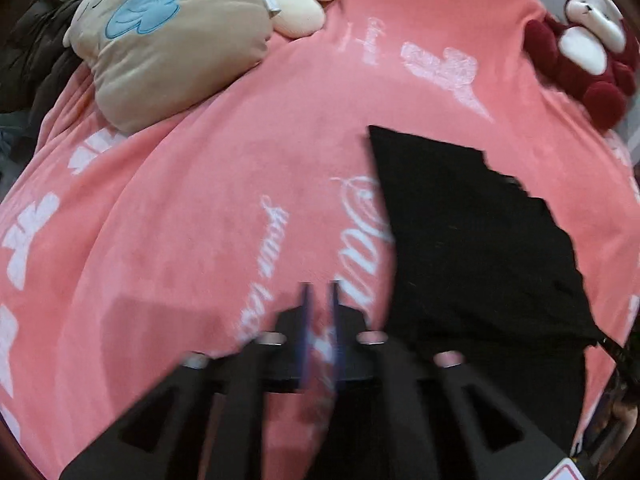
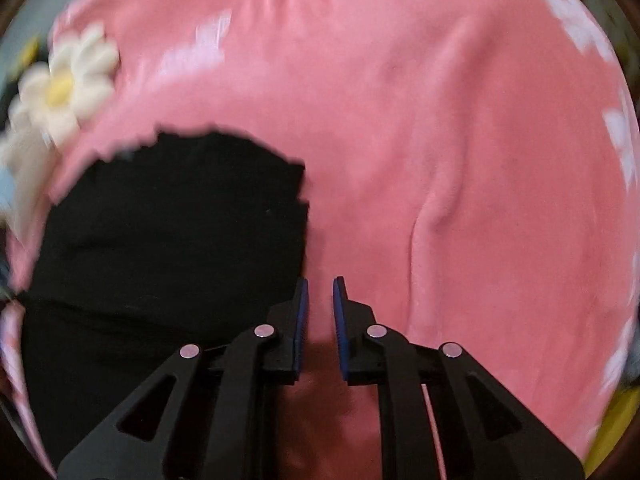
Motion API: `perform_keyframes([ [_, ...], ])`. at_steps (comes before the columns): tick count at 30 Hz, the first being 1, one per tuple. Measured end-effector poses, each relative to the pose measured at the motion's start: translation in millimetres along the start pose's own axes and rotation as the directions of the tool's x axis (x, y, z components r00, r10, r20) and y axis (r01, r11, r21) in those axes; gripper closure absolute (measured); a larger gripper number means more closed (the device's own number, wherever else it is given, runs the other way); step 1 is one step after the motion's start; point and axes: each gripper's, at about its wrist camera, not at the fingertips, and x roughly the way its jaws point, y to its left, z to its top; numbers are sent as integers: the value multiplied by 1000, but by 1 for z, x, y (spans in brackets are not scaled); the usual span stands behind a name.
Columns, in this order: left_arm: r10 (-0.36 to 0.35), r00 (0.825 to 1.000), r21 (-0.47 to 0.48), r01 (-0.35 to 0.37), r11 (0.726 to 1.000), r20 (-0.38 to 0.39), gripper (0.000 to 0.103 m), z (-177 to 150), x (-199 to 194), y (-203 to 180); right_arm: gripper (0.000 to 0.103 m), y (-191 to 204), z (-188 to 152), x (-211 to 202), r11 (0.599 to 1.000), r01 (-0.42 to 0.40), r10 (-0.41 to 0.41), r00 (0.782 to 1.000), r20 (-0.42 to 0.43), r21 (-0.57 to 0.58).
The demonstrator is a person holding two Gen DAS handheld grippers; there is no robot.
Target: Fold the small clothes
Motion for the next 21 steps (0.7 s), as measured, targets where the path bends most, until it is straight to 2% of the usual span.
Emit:
perform_keyframes([
  [1,-10,1000,7,10,1000,9,62,-2,-6,-5,85,3,2,-6,1000,-21,21,1000,20,-4],
  [3,-52,998,47,50,998,38,56,-7,-19,-21,81,22,11,-17,995,-86,88,995,49,-42],
  [4,-56,998,63,54,997,40,48,-8,-21,-29,81,33,16,-18,992,-113,116,992,47,-64],
  [7,-104,994,109,99,989,37,45,-14,-26,-55,84,79,23,-2,963,-230,229,973,-20,-140],
  [8,-117,993,130,112,985,29,45,-19,-26,-65,86,93,23,5,954,-242,239,970,-39,-176],
  [11,-97,995,182,93,979,14,42,-30,-17,-83,88,130,27,43,940,-224,204,973,-105,-257],
  [13,-55,998,198,54,979,-2,42,-34,-6,-87,89,134,27,72,951,-123,92,989,-120,-285],
  [14,-36,999,202,39,979,-17,42,-35,0,-88,89,130,33,78,956,-96,72,993,-96,-276],
  [16,-4,999,196,14,981,-50,42,-38,13,-84,86,125,41,66,969,-99,84,994,-74,-226],
  [18,-19,999,179,27,983,-42,42,-39,12,-78,85,123,42,36,965,-148,151,989,-2,-216],
  [21,-34,999,176,40,984,-35,41,-41,7,-74,85,109,21,21,963,-133,138,990,6,-234],
])
